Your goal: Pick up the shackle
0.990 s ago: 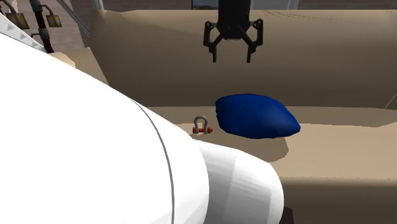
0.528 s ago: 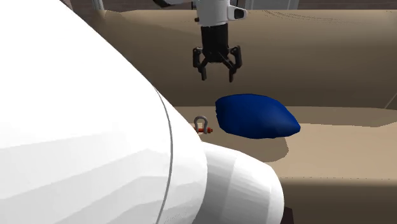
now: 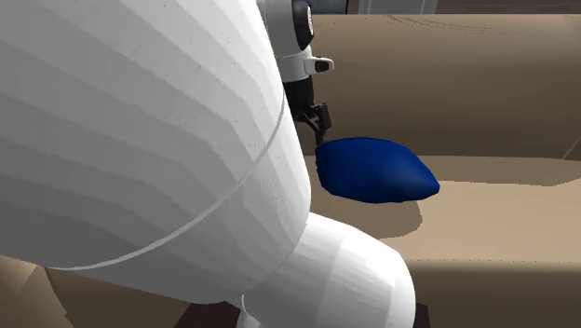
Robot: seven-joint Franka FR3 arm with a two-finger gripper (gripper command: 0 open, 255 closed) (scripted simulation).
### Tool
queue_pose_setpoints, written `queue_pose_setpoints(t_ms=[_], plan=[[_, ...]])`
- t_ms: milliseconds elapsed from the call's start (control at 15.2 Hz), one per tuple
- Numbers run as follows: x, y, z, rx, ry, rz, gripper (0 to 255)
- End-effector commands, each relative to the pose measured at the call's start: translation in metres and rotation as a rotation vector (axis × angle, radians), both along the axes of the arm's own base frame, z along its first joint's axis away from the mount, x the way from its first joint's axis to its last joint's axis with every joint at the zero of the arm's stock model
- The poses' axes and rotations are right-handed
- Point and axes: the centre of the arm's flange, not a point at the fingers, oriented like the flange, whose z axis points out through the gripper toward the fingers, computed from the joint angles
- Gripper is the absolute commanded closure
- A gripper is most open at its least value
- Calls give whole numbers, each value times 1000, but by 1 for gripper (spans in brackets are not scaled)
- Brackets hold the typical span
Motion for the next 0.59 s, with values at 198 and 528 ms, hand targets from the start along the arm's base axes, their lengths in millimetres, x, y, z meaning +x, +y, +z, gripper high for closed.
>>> queue_pose_setpoints(t_ms=[198, 528], plan=[[40, 24, -57, -34, -13, -179, 0], [71, 34, -102, -60, -21, -306, 0]])
